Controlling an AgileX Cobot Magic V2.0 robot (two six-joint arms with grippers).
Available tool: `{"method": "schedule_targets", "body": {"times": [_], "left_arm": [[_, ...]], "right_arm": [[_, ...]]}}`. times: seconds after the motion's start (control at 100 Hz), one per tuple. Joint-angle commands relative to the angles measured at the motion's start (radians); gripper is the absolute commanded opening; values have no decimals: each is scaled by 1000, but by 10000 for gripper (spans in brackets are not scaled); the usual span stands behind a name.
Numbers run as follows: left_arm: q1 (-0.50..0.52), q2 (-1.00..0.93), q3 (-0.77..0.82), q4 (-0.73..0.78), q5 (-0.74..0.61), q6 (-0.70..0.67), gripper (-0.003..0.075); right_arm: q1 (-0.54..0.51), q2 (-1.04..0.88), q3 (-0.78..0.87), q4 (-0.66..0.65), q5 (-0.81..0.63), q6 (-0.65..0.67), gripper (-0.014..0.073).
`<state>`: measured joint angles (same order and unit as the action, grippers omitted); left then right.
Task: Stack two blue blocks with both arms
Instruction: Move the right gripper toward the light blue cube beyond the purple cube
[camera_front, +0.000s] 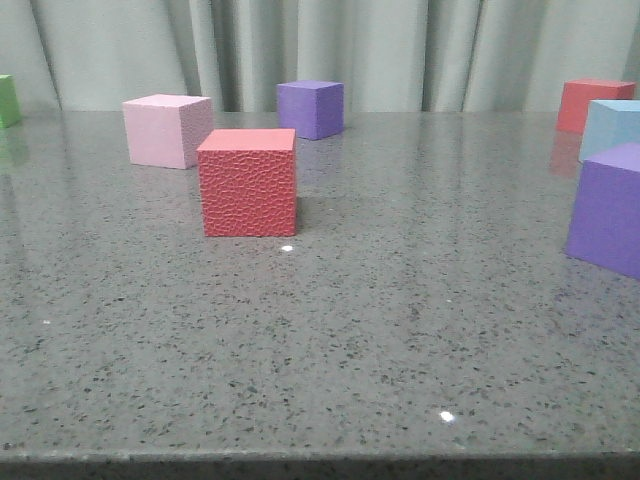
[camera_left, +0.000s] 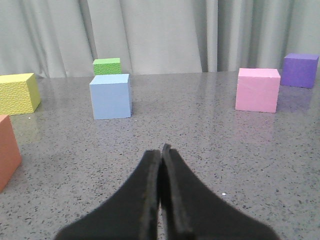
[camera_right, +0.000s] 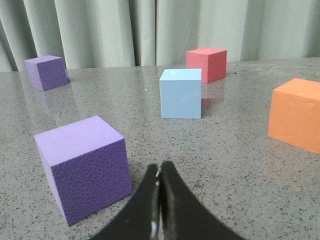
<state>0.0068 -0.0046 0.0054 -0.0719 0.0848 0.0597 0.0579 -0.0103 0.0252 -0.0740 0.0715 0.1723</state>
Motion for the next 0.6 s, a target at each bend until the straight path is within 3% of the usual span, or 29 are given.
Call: {"method": "schedule_targets", "body": {"times": [0.0, 0.59], "left_arm": [[3, -32, 3, -2, -78, -2, -19], [3, -32, 3, -2, -93, -2, -19]], "right_arm": [[-7, -21, -18, -2, -78, -5, -112], [-7, -21, -18, -2, -78, -5, -112]]}}
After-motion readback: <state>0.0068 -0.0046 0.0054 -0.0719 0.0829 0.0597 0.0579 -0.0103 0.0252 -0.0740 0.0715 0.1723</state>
